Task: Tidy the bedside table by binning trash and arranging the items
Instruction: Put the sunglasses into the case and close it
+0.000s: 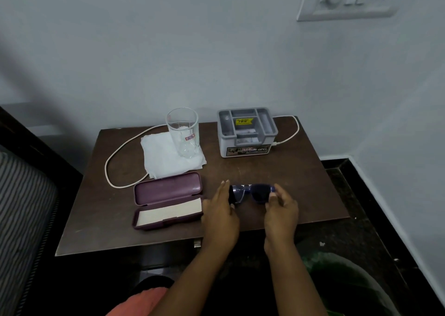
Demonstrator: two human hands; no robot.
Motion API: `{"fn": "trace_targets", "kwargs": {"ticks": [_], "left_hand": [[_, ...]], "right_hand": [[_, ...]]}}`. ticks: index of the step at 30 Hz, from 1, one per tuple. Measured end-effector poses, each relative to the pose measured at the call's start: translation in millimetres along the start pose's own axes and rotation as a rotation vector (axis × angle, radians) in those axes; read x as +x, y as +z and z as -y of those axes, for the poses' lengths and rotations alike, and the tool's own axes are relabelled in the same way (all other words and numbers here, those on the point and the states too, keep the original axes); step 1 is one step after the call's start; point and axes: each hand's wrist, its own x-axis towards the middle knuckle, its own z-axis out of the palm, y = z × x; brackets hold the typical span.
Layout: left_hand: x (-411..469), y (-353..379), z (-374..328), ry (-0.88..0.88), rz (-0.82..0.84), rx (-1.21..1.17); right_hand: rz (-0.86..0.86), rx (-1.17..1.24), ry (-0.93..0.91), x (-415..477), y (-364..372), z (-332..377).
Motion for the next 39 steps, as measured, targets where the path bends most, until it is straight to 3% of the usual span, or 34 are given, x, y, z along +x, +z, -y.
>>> {"fn": "trace_targets", "kwargs": {"ticks": [3,9,19,29,39], "left_hand": [[-3.2,4.7,-0.9,-0.061,0.016,-0.056],[-7.1,-2.6,-14.8,-0.017,0.041,-0.382],[-0.8,-109.4,-5.5,-0.072,-0.251,-0.600],[-6.5,-134.1,74.6,-0.141,-0.263,-0.224],[-18.3,-118.2,84.1,-0.176,-0.256,-0.097]], "right_hand": [[-0.060,0.077,0.082,5.1,-9.5,1.5],[-0.055,0.201,0.141,5.3,-23.9,12.7],[0.335,0.241,0.068,-40.0,22.3,49.8],[0.451,-0.317,-0.145,-62.9,59.9,19.7],[0.434,-0.420,-0.279,-68.7,57.9,13.4]]}}
